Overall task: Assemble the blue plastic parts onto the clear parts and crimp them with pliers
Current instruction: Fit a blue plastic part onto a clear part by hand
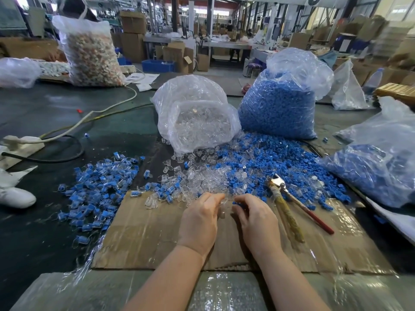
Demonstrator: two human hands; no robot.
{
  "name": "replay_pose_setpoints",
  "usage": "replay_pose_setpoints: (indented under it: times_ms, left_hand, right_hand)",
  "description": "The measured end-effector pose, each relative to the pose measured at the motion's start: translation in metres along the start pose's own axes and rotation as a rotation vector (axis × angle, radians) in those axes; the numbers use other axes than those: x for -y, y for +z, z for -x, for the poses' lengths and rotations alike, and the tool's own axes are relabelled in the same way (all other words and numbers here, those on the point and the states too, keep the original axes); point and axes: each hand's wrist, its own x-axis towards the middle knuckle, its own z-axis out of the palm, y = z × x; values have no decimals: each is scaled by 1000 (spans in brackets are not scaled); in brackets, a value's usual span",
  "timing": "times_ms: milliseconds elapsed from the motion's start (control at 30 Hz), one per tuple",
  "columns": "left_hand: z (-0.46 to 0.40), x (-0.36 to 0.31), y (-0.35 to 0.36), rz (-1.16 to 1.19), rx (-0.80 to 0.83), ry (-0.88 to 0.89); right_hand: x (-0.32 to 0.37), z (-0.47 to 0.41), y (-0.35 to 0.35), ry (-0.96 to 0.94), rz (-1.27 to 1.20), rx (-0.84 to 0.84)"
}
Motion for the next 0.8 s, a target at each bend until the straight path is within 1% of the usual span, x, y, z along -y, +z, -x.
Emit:
replay_pose_setpoints:
  times_ms: [300, 533, 667, 800]
  left_hand:
    - [-2, -1, -3, 107, -12, -54]
    - [-2, 4, -3, 171, -23, -131]
    - [-4, 4, -2, 181, 28, -126]
    - [-5, 5, -1, 144, 34, -136]
  right_hand:
    - [1, 1, -5, -48, -33, 39]
    - [4, 2, -9, 28, -130, -1]
    - [4, 2, -9, 33, -114, 8]
    - [5, 2, -8, 32, -101, 18]
